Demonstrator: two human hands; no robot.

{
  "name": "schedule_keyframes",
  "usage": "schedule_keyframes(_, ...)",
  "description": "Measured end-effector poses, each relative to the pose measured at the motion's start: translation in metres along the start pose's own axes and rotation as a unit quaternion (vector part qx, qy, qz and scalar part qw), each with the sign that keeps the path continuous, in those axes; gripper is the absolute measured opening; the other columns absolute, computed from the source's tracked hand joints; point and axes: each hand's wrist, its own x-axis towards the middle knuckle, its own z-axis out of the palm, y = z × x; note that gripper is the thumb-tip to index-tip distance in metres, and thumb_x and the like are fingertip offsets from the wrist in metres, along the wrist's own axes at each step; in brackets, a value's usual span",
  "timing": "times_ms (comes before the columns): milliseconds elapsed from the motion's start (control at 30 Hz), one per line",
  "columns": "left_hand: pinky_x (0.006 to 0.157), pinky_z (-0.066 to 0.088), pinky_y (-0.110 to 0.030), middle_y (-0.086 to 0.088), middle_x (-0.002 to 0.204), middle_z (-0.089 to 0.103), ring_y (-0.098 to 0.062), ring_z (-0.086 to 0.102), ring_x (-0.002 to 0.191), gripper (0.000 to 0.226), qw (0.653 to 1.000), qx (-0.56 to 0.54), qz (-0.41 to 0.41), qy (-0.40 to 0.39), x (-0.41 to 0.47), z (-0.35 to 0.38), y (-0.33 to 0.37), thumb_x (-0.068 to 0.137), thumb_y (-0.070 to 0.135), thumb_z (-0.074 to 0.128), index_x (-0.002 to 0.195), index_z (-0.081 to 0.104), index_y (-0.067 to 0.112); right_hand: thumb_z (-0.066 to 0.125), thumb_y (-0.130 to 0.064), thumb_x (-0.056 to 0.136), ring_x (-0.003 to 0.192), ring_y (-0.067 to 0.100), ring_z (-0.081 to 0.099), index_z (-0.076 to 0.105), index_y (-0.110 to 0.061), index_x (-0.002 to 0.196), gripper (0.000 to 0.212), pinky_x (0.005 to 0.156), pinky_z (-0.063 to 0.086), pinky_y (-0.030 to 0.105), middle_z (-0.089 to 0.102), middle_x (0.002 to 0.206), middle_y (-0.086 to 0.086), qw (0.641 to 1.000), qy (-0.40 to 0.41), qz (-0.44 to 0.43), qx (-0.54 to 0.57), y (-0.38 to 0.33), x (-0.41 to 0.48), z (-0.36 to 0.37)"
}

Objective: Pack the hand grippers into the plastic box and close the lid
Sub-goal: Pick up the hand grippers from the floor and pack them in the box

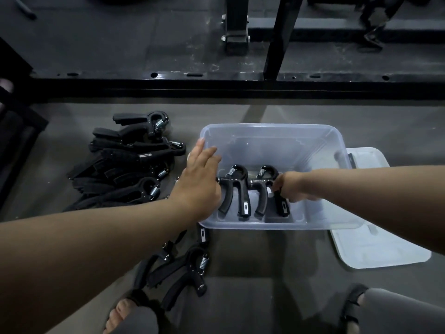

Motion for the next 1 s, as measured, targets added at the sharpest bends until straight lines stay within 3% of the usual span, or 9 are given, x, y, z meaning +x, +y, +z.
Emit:
schedule_keyframes(100, 0.119, 0.014, -0.036, -0.001, 0.161, 0.010, -0.018, -0.016, 0.148, 0.060, 0.999, 0.030, 0.008, -0.018, 0.001, -0.003, 0.001, 0.088, 0.008, 0.043, 0.147, 0.030, 0.009, 0.056, -0.009, 0.089, 0.085, 0.021, 0.057, 0.063, -0.010, 0.119, 0.030, 0.079, 0.054, 0.032, 0.060, 0.100, 0.004, 1.000, 0.005, 0.003, -0.014, -0.001, -0.005, -0.005)
schedule_keyframes(300, 0.121, 0.012, -0.039, 0.005, 0.162, -0.014, -0.011, -0.020, 0.146, 0.069, 0.996, 0.057, 0.008, -0.062, -0.005, -0.011, -0.004, 0.092, 0.013, 0.038, 0.154, 0.009, 0.014, 0.045, -0.008, 0.092, 0.089, 0.030, 0.062, 0.065, -0.004, 0.094, 0.021, 0.074, 0.046, 0.029, 0.066, 0.097, 0.014, 0.987, 0.114, -0.030, -0.105, -0.019, -0.021, 0.004)
schedule_keyframes(367, 0.121, 0.007, -0.035, 0.006, 0.162, -0.015, -0.010, -0.016, 0.147, 0.065, 0.997, 0.053, 0.006, -0.061, -0.015, -0.015, -0.008, 0.097, 0.017, 0.036, 0.155, 0.006, 0.016, 0.044, -0.012, 0.092, 0.087, 0.031, 0.060, 0.061, -0.006, 0.086, 0.018, 0.072, 0.042, 0.028, 0.063, 0.091, 0.013, 0.985, 0.139, -0.059, -0.081, -0.033, -0.028, 0.009)
schedule_keyframes(533, 0.122, 0.001, -0.036, -0.002, 0.163, -0.008, -0.016, -0.007, 0.149, 0.063, 0.998, 0.048, 0.007, -0.045, -0.045, -0.017, -0.020, 0.102, 0.036, 0.029, 0.155, 0.003, 0.014, 0.040, -0.032, 0.097, 0.108, 0.036, 0.056, 0.052, -0.007, 0.115, 0.033, 0.089, 0.045, 0.037, 0.058, 0.118, 0.019, 0.969, 0.200, -0.144, 0.005, -0.078, -0.038, 0.023)
schedule_keyframes(700, 0.121, -0.001, -0.032, -0.007, 0.163, -0.003, -0.020, -0.001, 0.149, 0.062, 0.997, 0.041, -0.040, -0.045, -0.081, -0.021, -0.025, 0.103, 0.034, 0.030, 0.154, 0.006, 0.008, 0.034, -0.033, 0.102, 0.138, 0.037, 0.030, 0.025, -0.010, 0.147, 0.052, 0.113, 0.026, 0.041, 0.023, 0.153, 0.018, 0.939, 0.255, -0.217, 0.077, -0.129, -0.062, 0.039)
schedule_keyframes(867, 0.116, -0.002, -0.025, -0.008, 0.163, 0.000, -0.019, 0.001, 0.149, 0.059, 0.987, 0.094, -0.087, -0.093, -0.093, -0.046, -0.061, 0.104, 0.031, 0.030, 0.154, 0.011, 0.008, 0.033, -0.038, 0.101, 0.148, 0.033, 0.003, 0.008, -0.010, 0.154, 0.065, 0.119, 0.008, 0.042, -0.008, 0.161, 0.015, 0.935, 0.256, -0.241, -0.046, -0.161, -0.066, 0.057)
schedule_keyframes(1000, 0.118, 0.007, -0.035, -0.002, 0.163, 0.000, -0.019, 0.002, 0.149, 0.059, 0.977, 0.073, -0.174, -0.100, -0.074, -0.065, -0.096, 0.102, 0.034, 0.030, 0.154, 0.013, 0.013, 0.027, -0.040, 0.101, 0.147, 0.027, -0.018, 0.000, -0.009, 0.154, 0.067, 0.119, -0.007, 0.046, -0.021, 0.159, 0.010, 0.938, 0.240, -0.222, -0.112, -0.174, -0.059, 0.065)
